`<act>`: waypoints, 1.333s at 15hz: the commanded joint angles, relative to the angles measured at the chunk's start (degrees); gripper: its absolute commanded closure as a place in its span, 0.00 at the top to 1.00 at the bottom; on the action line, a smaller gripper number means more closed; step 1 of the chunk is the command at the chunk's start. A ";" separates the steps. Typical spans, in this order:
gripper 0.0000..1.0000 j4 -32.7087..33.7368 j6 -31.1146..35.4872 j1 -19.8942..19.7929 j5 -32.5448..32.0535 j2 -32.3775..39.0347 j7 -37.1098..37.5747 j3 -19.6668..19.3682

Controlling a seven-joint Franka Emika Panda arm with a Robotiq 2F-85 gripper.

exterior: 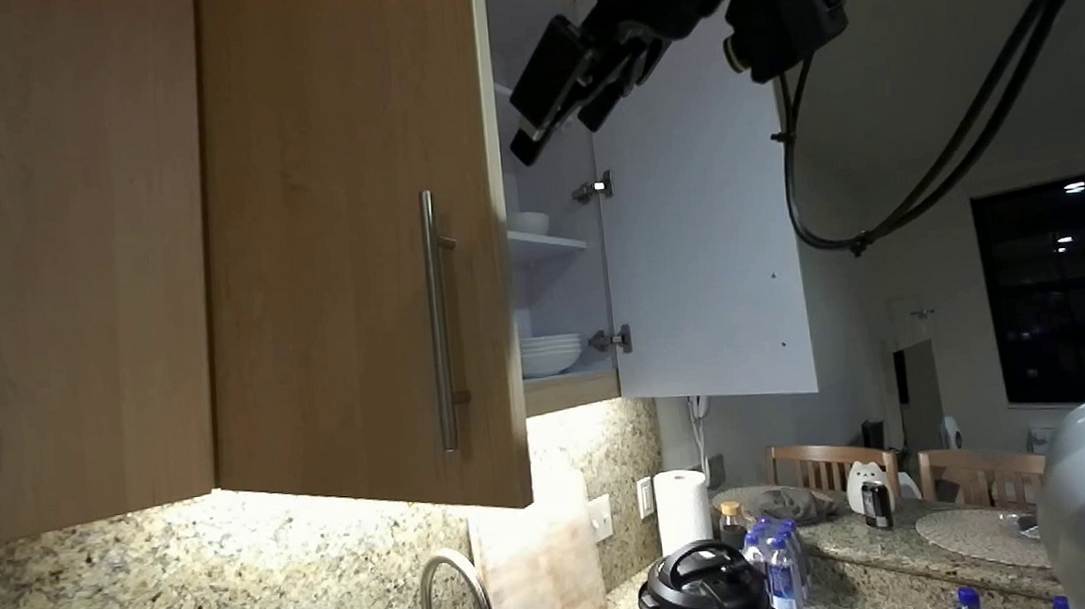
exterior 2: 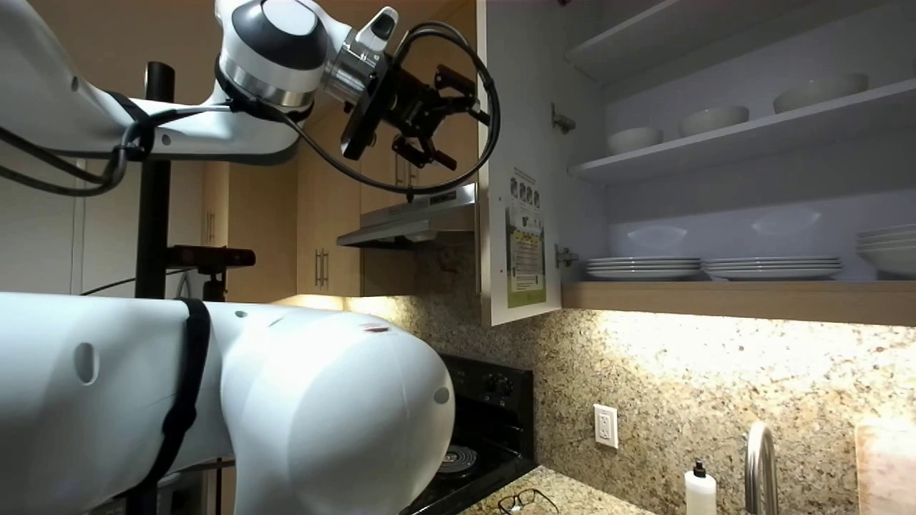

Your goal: Close the top left cabinet door

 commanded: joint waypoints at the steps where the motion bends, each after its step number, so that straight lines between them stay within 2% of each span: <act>1: 1.00 1.73 -0.79 1.23 -2.10 2.85 0.15 1.49; 8: 1.00 3.27 -0.45 0.21 -4.15 8.58 -0.29 1.29; 17: 1.00 2.92 0.29 -1.27 -7.58 13.52 -0.57 -6.43; 20: 1.00 3.02 0.59 -1.75 -8.55 14.23 -0.11 -7.33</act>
